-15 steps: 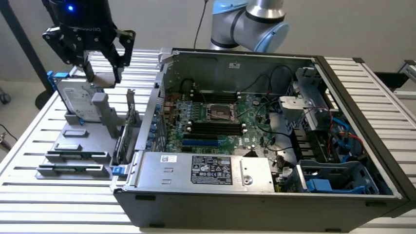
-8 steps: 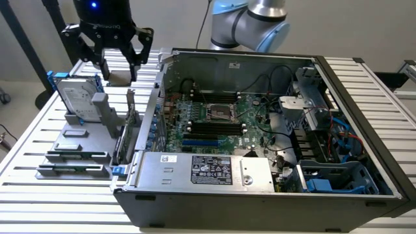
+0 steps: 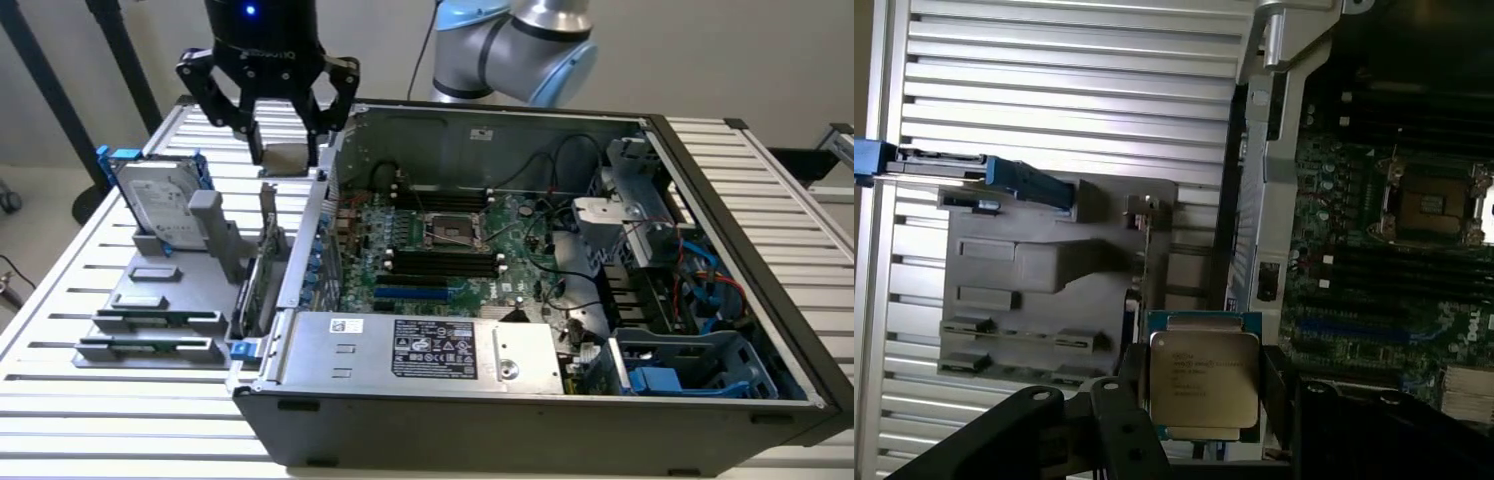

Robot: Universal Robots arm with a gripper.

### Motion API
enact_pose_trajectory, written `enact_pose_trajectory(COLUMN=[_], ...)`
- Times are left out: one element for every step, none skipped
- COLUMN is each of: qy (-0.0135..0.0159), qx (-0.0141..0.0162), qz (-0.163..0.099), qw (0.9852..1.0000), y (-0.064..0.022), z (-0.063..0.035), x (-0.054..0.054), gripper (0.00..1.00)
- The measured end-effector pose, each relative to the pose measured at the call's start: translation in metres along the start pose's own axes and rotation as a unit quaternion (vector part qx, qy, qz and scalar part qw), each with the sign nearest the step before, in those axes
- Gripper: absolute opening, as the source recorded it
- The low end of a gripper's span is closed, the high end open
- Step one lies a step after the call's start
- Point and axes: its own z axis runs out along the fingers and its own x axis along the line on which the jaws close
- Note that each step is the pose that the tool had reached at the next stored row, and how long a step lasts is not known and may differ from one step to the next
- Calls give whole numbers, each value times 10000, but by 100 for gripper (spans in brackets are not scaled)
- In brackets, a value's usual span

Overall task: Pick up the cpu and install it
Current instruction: 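Pick up the cpu and move it towards the insertion slot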

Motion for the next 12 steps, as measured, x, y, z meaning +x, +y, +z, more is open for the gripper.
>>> enact_pose_trajectory(qy=[0,0,-1,-1,0,0,0,0,1,1,2,2], qx=[-3,-6,-9,-11,-12,-14,-16,-18,-19,-20,-20,-21], qz=[-1,-1,-1,-1,-1,-2,-1,-1,-2,-2,-1,-1], qw=[10000,10000,10000,10000,10000,10000,10000,10000,10000,10000,10000,10000], y=[-2,-4,-5,-7,-8,-9,-9,-10,-10,-11,-9,-6], z=[-3,-5,-7,-11,-14,-16,-19,-21,-23,-24,-22,-17], x=[-45,-90,-135,-184,-228,-273,-317,-364,-407,-457,-502,-548], gripper=[55,55,55,55,55,55,55,55,55,55,55,55])
